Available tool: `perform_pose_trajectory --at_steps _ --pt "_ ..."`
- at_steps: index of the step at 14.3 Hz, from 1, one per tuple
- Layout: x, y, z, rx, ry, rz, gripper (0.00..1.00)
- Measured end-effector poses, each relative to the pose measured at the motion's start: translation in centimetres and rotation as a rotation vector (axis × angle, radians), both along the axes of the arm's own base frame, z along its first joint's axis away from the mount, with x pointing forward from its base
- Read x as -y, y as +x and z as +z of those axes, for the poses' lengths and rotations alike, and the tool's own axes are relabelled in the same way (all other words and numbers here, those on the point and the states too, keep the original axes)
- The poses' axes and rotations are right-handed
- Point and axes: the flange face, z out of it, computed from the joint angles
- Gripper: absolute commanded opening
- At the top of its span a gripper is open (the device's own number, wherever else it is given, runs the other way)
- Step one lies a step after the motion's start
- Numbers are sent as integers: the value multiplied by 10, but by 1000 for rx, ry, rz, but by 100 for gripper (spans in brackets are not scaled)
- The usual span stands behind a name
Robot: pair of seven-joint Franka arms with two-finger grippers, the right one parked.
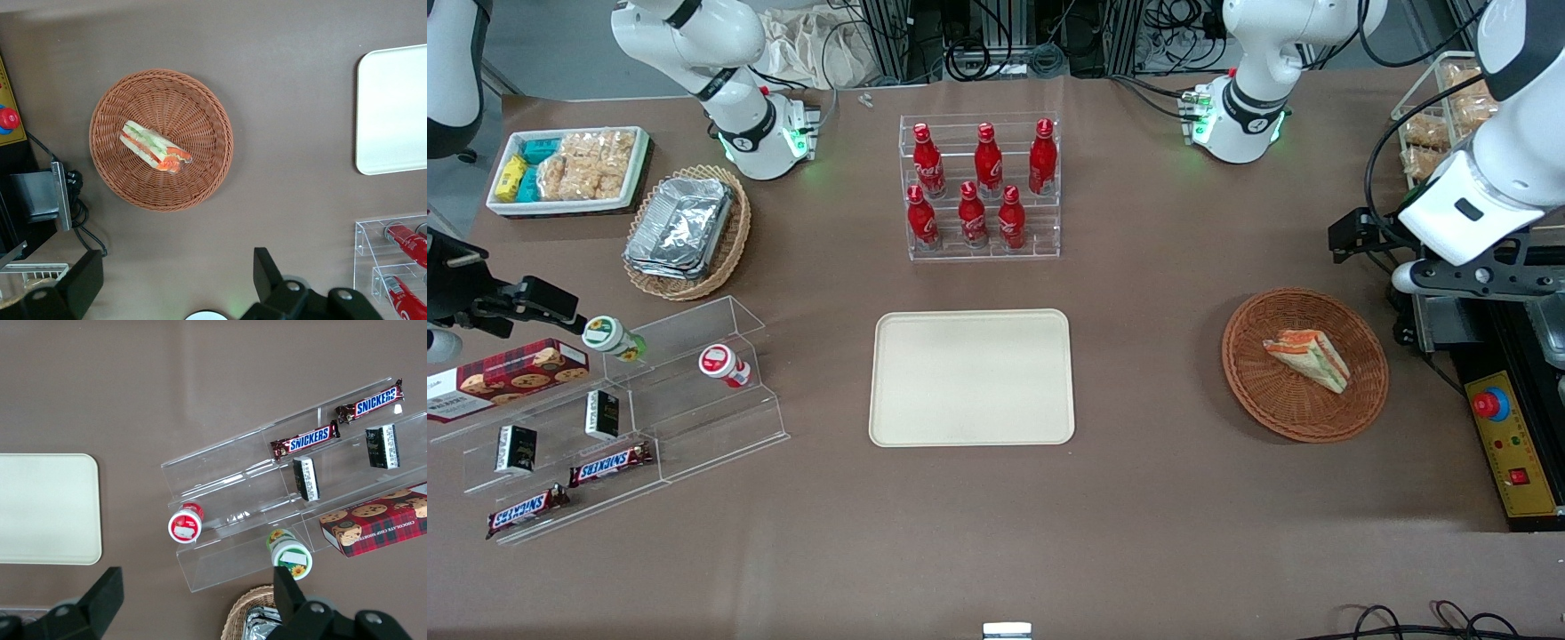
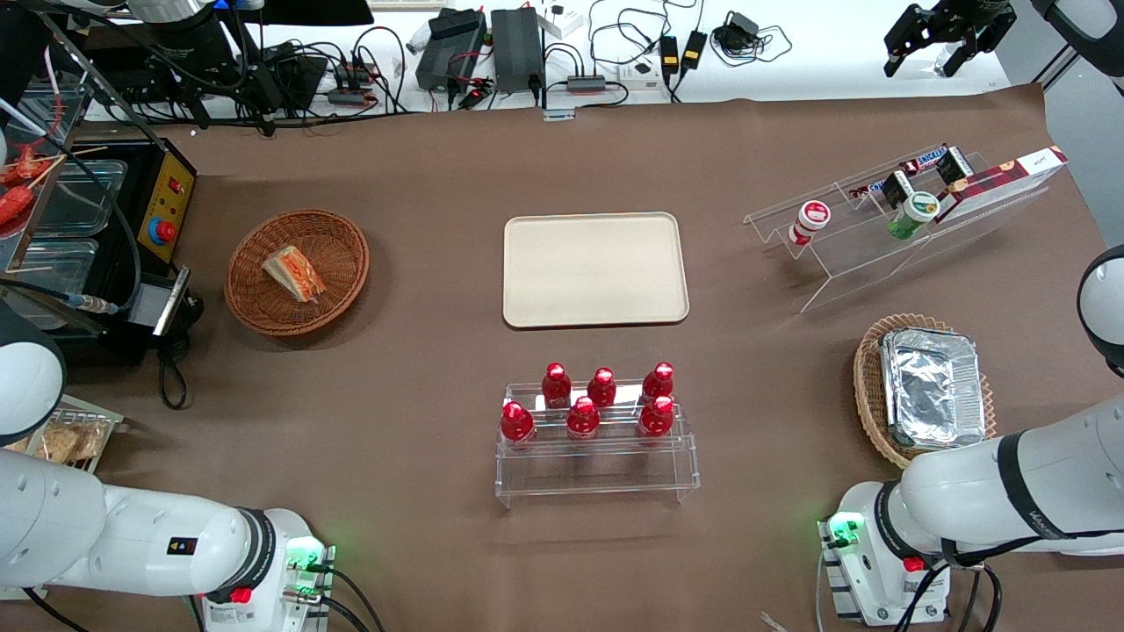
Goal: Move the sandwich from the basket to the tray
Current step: 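Move the left gripper down over the sandwich in the wicker basket, then close the left gripper on the wrapped sandwich and lift it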
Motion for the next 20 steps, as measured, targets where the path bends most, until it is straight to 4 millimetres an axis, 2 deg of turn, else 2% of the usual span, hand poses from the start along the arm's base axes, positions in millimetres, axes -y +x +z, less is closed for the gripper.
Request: perform_pose_trajectory --at_steps 7,9,11,13,15,20 --pt "0 -2 1 -5 2 -1 100" --pt "-2 -3 -1 -20 9 55 100" --pt "-9 -4 -2 -31 19 136 100" --pt "-25 -1 -9 -49 26 191 100" --pt "-39 4 -35 -94 37 227 100" --pt "-69 17 -141 -117 64 414 100"
